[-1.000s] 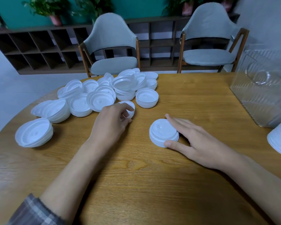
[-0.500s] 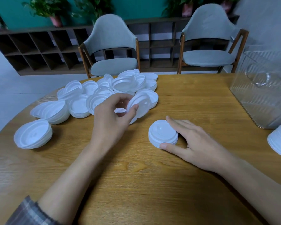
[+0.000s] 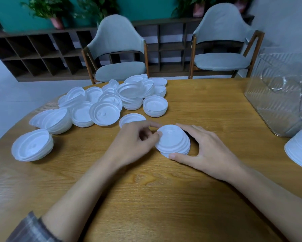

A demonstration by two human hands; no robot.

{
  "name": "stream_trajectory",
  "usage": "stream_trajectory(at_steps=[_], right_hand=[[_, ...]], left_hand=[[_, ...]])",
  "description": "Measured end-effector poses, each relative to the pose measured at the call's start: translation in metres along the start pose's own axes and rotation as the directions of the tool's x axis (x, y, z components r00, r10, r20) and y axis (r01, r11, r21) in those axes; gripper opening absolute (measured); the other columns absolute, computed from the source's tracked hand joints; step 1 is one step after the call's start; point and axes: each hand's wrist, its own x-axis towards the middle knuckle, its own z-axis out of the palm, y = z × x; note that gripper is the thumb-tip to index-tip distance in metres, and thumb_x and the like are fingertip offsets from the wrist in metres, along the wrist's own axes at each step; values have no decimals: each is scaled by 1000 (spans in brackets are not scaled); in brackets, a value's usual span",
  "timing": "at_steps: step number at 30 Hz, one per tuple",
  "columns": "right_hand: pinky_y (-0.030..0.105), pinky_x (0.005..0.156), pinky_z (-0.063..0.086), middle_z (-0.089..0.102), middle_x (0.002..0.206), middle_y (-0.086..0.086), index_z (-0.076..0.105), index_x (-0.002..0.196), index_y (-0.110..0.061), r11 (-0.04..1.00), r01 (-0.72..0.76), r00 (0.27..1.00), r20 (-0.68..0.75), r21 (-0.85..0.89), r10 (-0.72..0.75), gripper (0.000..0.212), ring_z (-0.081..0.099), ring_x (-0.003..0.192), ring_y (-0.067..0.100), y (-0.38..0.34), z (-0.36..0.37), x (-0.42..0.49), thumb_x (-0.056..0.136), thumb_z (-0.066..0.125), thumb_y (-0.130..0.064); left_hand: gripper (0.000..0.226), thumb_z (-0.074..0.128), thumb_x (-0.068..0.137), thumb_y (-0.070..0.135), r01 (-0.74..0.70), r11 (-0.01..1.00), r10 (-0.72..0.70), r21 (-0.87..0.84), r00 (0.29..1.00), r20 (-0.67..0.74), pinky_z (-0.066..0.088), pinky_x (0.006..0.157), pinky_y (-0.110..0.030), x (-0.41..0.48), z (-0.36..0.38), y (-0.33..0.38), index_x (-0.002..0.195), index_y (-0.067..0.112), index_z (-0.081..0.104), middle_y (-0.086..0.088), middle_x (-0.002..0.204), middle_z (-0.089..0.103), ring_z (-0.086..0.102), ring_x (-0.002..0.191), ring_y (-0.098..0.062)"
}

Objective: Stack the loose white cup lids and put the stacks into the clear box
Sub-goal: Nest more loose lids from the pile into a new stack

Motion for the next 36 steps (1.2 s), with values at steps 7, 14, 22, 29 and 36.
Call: stream_trajectory(at_steps=[7, 14, 22, 29, 36], right_hand=[[2, 100, 27, 52, 133, -33, 44, 151, -42, 1000, 8, 1000, 8, 14, -8, 83, 42, 130, -11, -2, -1, 0, 79, 75, -68], [14, 110, 24, 38, 148, -31, 30, 161, -39, 999, -45, 999, 14, 9, 45, 108, 30, 141, -9, -3, -2, 1, 70, 77, -72], [18, 110, 21, 35, 147, -30, 25, 163, -41, 998, -62, 996, 59, -9, 63, 116, 20, 133, -16, -5, -5, 1, 64, 77, -73], [25, 114, 28, 42, 149, -26, 26, 164, -34, 998, -56, 996, 73, -23, 58, 117, 32, 141, -3, -2, -1, 2, 66, 68, -82], [23, 117, 21, 33, 160, -25, 18, 166, -31, 998, -45, 994, 98, -54, 50, 119, 20, 147, -6, -3, -1, 1, 70, 64, -83]], left_hand=[[56, 76, 86, 22, -208, 976, 199, 69, 973, 118, 42, 100, -13, -4, -7, 4, 140, 32, 62, 21, 131, 63, 57, 125, -1], [64, 91, 79, 26, -97, 995, 97, -10, 991, 92, 50, 93, -21, -4, -3, 10, 136, 38, 65, 15, 118, 67, 63, 112, -4], [54, 97, 62, 54, -73, 996, 73, 47, 997, -10, 45, 74, -14, -4, 13, 14, 107, 39, 73, 13, 97, 64, 59, 87, -7], [57, 98, 58, 56, -53, 998, 53, 14, 998, -14, 52, 75, -24, -4, 17, 13, 104, 34, 74, 9, 94, 66, 59, 84, -8], [59, 97, 59, 57, -71, 997, 72, 33, 997, -1, 47, 75, -16, -5, 18, 11, 108, 34, 74, 11, 96, 65, 59, 87, -7]])
